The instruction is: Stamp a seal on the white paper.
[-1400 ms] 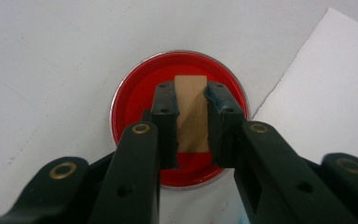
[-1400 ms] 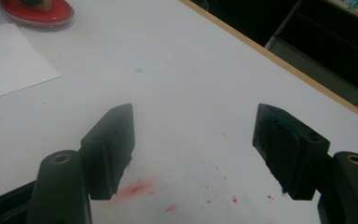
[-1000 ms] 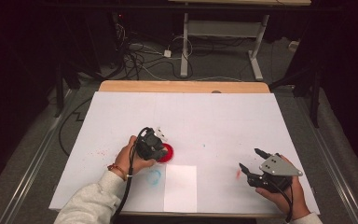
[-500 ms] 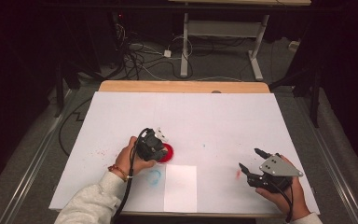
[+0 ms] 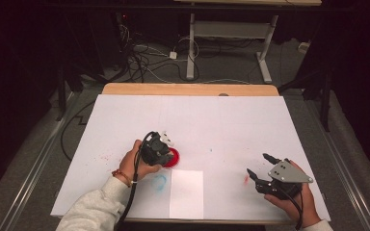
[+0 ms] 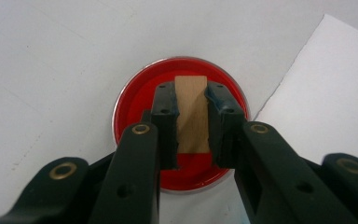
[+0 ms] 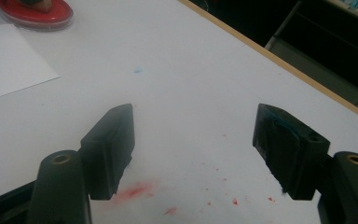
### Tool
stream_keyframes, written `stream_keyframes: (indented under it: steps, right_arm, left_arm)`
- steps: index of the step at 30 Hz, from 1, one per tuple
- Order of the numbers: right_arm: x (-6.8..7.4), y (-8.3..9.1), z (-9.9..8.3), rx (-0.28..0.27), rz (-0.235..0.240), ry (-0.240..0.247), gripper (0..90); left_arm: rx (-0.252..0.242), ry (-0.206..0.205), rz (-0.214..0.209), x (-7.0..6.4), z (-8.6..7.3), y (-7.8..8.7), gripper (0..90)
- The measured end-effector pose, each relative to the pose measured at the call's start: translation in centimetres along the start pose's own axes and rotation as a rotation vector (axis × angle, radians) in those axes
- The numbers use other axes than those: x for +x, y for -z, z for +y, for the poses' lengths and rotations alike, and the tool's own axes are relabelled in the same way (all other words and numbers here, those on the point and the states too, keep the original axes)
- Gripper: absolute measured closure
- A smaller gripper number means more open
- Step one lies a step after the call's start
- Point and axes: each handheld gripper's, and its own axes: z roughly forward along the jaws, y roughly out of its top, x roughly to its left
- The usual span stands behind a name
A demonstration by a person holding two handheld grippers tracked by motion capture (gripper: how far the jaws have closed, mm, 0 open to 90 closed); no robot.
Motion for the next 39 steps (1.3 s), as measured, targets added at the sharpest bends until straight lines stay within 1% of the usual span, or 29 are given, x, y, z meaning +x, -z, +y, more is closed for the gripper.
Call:
stream_keyframes:
  steps: [5,12,14,19,23,25,30,31,33,35,39]
  right_arm:
    - [0.0,0.3,-0.1,-0.006,-0.004,-0.005,29.6]
    - [0.0,0.4,-0.1,-0.006,-0.005,-0.005,29.5]
    - [0.0,0.3,-0.1,-0.004,-0.004,-0.006,29.5]
    - [0.1,0.3,-0.1,-0.001,0.000,0.001,29.4]
    - [0.1,0.3,-0.1,-0.003,0.002,0.002,29.1]
    - [0.1,0.3,-0.1,-0.002,0.001,0.001,29.1]
    - [0.2,0.4,0.0,-0.004,-0.001,-0.002,29.0]
    - [0.2,0.4,0.0,-0.004,0.000,0.000,29.0]
    - [0.2,0.4,0.0,-0.003,-0.004,-0.001,28.8]
    - [0.2,0.4,0.0,-0.004,-0.003,-0.003,28.7]
    - [0.2,0.4,0.0,-0.006,-0.007,-0.001,28.0]
  left_arm:
    - [-0.039,-0.018,0.006,-0.5,0.4,1.4,73.9]
    - [-0.103,-0.042,-0.003,-1.1,0.5,3.8,73.9]
    - [-0.109,-0.056,-0.007,-1.4,0.5,4.4,73.9]
    - [-0.132,-0.076,-0.017,-2.1,0.4,5.3,73.9]
    - [-0.146,-0.084,-0.023,-2.5,0.4,5.8,73.9]
    - [-0.147,-0.096,-0.032,-2.8,0.4,5.9,73.9]
    - [-0.151,-0.119,-0.033,-3.9,0.1,6.0,73.9]
    - [-0.148,-0.125,-0.040,-4.1,0.1,6.0,73.9]
    - [-0.148,-0.117,-0.047,-4.5,-0.1,5.8,73.9]
    - [-0.144,-0.125,-0.056,-4.8,-0.3,5.6,73.9]
    - [-0.145,-0.132,-0.062,-5.6,-0.6,5.1,73.9]
